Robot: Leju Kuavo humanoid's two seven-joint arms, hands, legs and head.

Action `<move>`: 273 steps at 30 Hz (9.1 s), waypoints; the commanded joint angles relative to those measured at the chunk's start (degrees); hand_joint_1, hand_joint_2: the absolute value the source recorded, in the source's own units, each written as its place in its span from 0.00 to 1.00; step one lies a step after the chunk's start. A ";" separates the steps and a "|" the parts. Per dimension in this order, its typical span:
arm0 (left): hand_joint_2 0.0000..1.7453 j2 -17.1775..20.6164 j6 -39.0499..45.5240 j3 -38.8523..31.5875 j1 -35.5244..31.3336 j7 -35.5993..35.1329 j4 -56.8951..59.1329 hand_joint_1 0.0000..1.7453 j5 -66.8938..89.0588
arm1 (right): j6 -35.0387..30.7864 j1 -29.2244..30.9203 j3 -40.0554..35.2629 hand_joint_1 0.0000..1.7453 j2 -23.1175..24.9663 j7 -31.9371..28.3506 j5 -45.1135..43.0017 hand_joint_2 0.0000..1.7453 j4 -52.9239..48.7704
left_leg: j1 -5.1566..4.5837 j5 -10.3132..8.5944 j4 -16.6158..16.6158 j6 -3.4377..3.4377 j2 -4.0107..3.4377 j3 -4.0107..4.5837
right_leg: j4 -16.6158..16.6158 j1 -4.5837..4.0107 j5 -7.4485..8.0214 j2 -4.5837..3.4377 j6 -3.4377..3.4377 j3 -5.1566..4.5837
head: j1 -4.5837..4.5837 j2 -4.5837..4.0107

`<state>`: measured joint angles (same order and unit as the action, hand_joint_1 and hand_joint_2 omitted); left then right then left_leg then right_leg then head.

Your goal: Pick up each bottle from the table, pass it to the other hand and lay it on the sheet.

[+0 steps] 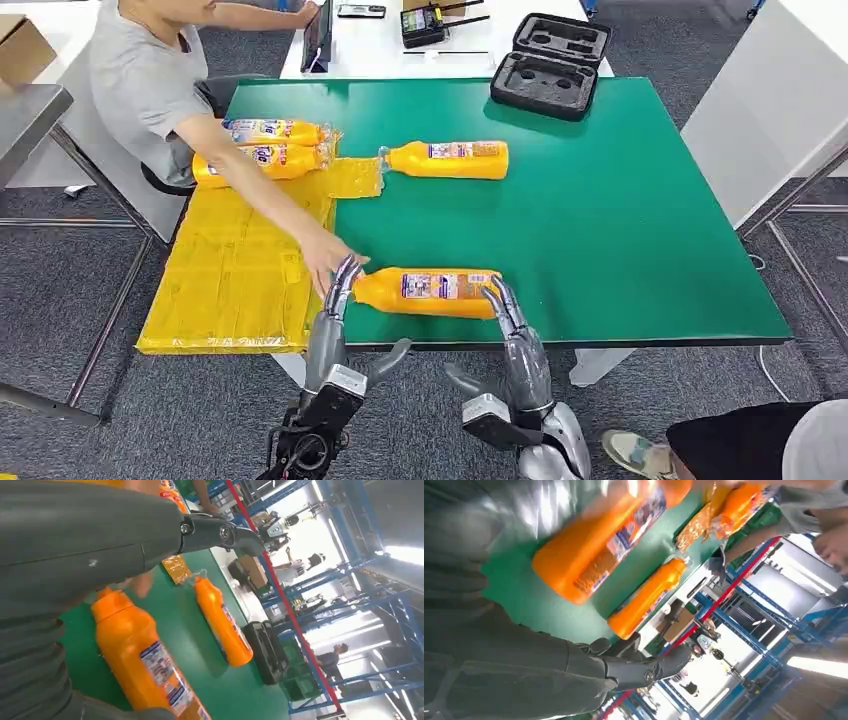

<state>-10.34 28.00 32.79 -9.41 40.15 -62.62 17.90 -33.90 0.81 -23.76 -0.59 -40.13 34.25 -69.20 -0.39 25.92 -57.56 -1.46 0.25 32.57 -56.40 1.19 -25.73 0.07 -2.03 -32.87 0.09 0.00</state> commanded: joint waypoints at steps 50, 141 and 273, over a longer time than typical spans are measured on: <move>1.00 2.74 0.09 8.97 -5.77 -0.15 4.11 0.00 -4.18 | 2.64 22.90 7.11 0.00 -0.04 0.13 10.77 1.00 35.60 | 0.11 0.02 -0.06 0.09 -0.11 -0.09 | 0.02 -0.11 0.08 -0.10 0.04 0.10 | 0.00 0.00; 1.00 2.44 0.99 13.65 -8.68 -0.15 6.45 0.00 -5.71 | 26.86 37.23 -0.36 0.00 1.57 10.23 22.12 1.00 50.73 | 0.07 -0.01 -0.05 0.07 -0.04 -0.13 | 0.00 -0.08 0.06 -0.03 0.01 0.11 | 0.00 0.00; 1.00 -7.05 -42.87 -9.28 -8.75 -0.15 12.69 0.00 -35.31 | 32.79 12.84 -0.10 1.00 -2.14 0.13 -23.57 1.00 14.62 | 0.08 -0.02 -0.11 0.04 -0.01 -0.03 | 0.04 -0.07 0.08 -0.01 0.00 0.10 | 0.00 0.00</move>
<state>-17.38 -14.51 22.27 -15.69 40.15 -54.31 -17.11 -1.22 10.10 -21.77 -1.86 -40.06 10.56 -61.24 -0.40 25.88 -57.67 -1.51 0.29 32.64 -56.41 1.21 -25.66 0.09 -2.13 -32.87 0.09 0.00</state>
